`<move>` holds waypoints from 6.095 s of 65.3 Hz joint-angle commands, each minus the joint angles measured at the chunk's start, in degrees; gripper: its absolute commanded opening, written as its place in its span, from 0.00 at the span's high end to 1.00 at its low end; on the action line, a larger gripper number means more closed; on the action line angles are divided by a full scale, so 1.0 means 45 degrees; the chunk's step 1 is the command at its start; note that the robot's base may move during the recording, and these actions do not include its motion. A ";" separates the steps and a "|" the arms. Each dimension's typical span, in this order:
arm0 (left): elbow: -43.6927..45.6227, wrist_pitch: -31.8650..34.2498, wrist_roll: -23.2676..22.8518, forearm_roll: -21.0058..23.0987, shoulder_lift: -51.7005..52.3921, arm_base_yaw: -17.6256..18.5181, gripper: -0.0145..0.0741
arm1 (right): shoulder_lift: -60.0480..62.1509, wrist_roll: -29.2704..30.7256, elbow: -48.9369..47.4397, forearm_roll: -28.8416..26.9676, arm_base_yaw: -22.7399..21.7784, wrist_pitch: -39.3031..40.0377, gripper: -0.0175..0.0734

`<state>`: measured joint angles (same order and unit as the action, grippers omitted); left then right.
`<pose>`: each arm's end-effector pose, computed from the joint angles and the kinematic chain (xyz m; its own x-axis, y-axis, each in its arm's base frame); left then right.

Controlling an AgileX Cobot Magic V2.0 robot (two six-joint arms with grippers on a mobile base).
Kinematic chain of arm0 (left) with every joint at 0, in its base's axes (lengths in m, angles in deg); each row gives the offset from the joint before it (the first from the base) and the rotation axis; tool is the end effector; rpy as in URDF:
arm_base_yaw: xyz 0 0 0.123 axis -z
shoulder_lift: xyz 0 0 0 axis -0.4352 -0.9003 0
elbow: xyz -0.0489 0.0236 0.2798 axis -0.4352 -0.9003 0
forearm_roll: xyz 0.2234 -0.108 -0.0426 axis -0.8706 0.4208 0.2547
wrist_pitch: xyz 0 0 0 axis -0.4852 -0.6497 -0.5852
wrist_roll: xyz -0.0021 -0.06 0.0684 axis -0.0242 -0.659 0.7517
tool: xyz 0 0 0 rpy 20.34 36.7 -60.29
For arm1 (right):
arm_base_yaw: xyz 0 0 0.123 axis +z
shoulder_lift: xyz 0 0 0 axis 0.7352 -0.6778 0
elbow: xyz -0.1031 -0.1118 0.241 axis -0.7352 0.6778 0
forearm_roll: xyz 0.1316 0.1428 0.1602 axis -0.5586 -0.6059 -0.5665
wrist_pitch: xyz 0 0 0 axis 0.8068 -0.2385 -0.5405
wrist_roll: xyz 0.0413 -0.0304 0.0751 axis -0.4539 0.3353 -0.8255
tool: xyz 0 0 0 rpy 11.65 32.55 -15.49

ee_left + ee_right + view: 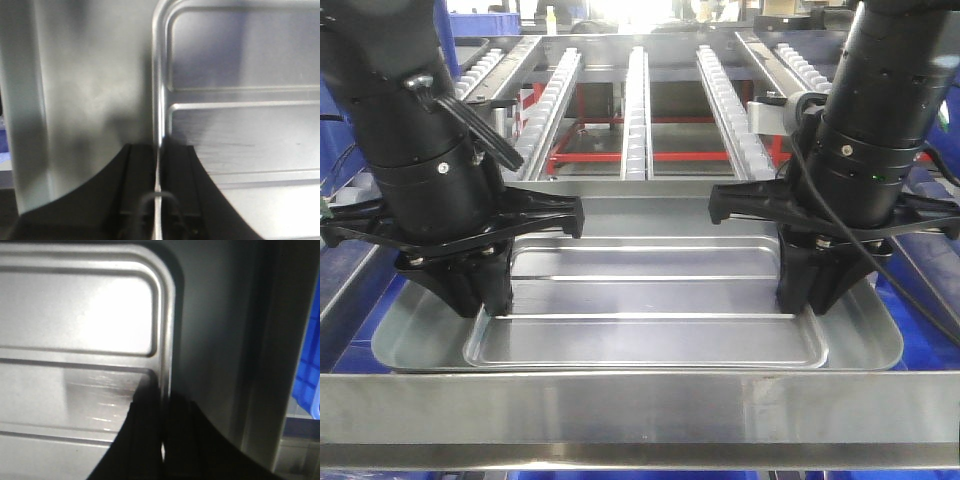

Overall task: Grab silver tray and place in blue box
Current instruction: 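Open both grippers and close them on the tray's side rims, then lift the silver tray off the rack with both grippers, then hold the tray level with both grippers while the base turns away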

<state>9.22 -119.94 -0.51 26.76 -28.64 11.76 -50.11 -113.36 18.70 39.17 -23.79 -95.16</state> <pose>0.2759 -0.2006 0.1883 -0.9199 0.0931 -0.3809 0.1439 0.9838 -0.1069 0.3082 0.1362 0.1853 -0.9551 0.0563 -0.2910 0.0097 0.9872 0.1594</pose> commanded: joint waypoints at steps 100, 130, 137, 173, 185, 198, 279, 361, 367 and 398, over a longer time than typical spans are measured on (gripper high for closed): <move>-0.1486 -0.3278 -0.3344 -0.1670 0.6486 0.1749 0.85 | 0.5740 -0.4994 0.1251 0.2880 0.3270 -0.1443 0.75; -0.2647 -0.5381 -0.6918 -0.3900 0.8278 0.5631 0.85 | 0.8205 -0.8130 0.2867 0.4477 0.5438 -0.2876 0.75; -0.2647 -0.5381 -0.6918 -0.3846 0.8278 0.5689 0.85 | 0.8203 -0.8130 0.2876 0.4565 0.5434 -0.2928 0.75; -0.2647 -0.5405 -0.6918 -0.3846 0.8278 0.5689 0.85 | 0.8173 -0.8018 0.2876 0.4565 0.5434 -0.3005 0.75; -0.2647 -0.5429 -0.6918 -0.3838 0.8278 0.5507 0.85 | 0.8173 -0.7815 0.2876 0.4565 0.5434 -0.3146 0.75; -0.2647 -0.5453 -0.6918 -0.3436 0.8278 0.4967 0.85 | 0.8173 -0.7580 0.2876 0.4662 0.5434 -0.3143 0.75; -0.2647 -0.5231 -0.5462 -0.3799 0.8278 0.4874 0.85 | 0.8173 -0.7522 0.2876 0.4662 0.5434 -0.3247 0.75; -0.2647 -0.5231 -0.5462 -0.3799 0.8278 0.4874 0.85 | 0.8173 -0.7522 0.2876 0.4662 0.5434 -0.3247 0.75; -0.2647 -0.5231 -0.5462 -0.3799 0.8278 0.4874 0.85 | 0.8173 -0.7522 0.2876 0.4662 0.5434 -0.3259 0.75; -0.2647 -0.5231 -0.5462 -0.3799 0.8278 0.4874 0.85 | 0.8173 -0.7522 0.2876 0.4662 0.5434 -0.3299 0.75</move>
<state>-3.84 -139.37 -25.12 13.87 7.37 34.40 -14.75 -147.92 32.91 55.24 1.14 -106.32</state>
